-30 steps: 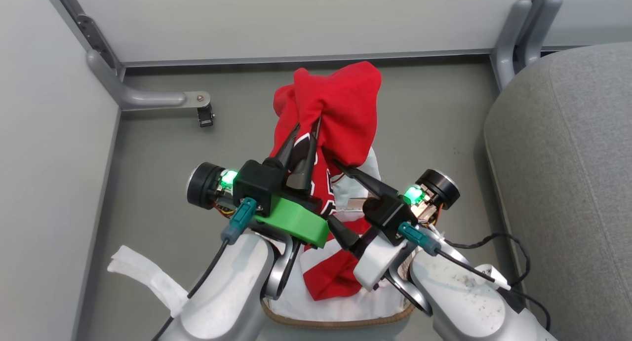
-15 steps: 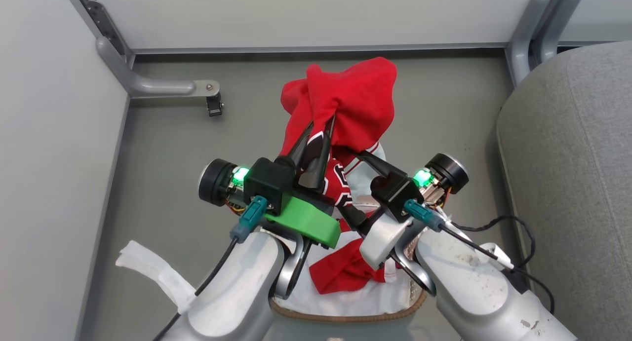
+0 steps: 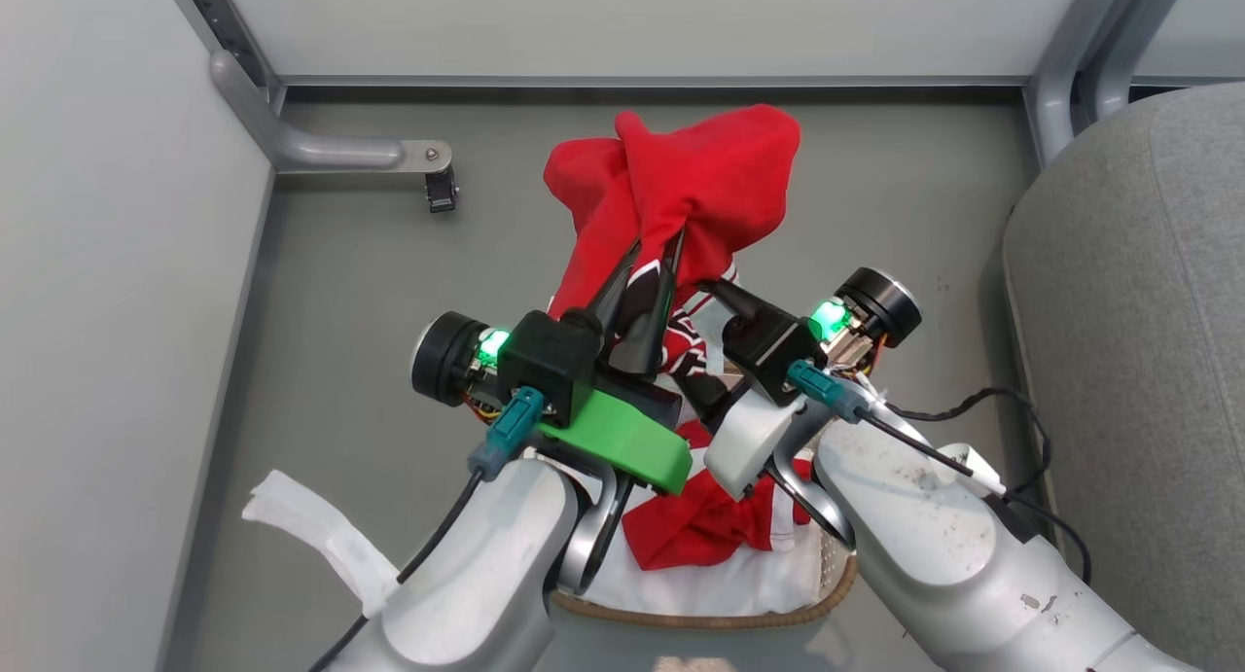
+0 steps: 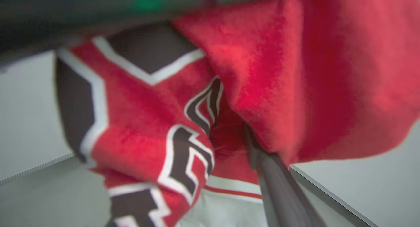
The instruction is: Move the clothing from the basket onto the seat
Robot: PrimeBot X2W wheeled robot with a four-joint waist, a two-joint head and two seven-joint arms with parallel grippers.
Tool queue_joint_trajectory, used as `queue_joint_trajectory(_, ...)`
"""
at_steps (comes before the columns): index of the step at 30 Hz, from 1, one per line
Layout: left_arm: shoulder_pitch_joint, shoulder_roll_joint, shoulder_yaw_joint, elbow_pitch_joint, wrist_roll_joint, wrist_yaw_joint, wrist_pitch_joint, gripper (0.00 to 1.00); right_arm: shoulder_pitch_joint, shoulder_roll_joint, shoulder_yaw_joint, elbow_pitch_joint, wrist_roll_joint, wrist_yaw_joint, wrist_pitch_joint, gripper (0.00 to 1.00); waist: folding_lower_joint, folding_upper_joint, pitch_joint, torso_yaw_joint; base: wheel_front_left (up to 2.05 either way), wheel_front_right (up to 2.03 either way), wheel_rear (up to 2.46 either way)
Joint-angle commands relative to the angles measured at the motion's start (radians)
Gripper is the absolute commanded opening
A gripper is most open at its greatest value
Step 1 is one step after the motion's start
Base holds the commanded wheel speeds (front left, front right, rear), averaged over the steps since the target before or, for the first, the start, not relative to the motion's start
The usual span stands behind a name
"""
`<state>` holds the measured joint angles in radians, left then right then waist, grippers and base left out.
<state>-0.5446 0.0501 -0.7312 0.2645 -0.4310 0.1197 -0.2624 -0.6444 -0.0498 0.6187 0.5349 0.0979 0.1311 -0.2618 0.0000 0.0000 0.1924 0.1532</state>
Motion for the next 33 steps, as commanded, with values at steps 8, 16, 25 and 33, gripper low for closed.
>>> queue_joint_trajectory(8,-0.015,0.001,-0.001,0.008,-0.011,0.012,-0.004,0.00,-0.019,-0.004,-0.002,-0.003,0.016,-0.001,-0.005,0.00,0.0000,0.0000,0.003,0.003,0.00,0.00,0.00)
queue_joint_trajectory(16,-0.013,0.001,0.029,0.003,0.015,0.021,-0.004,1.00,-0.001,-0.004,-0.027,-0.015,0.000,-0.001,-0.005,0.00,0.0000,0.0000,0.012,-0.020,0.00,0.00,0.00)
queue_joint_trajectory(25,0.016,0.002,0.074,0.037,0.067,0.004,-0.004,1.00,0.031,-0.007,-0.093,-0.062,-0.018,-0.001,-0.005,0.00,0.0000,0.0000,0.017,-0.109,0.00,0.00,0.00)
queue_joint_trajectory(33,0.030,0.002,0.115,0.069,0.112,-0.018,-0.004,1.00,0.068,-0.018,-0.161,-0.098,-0.027,-0.001,-0.005,0.00,0.0000,0.0000,0.018,-0.229,0.00,0.00,0.00)
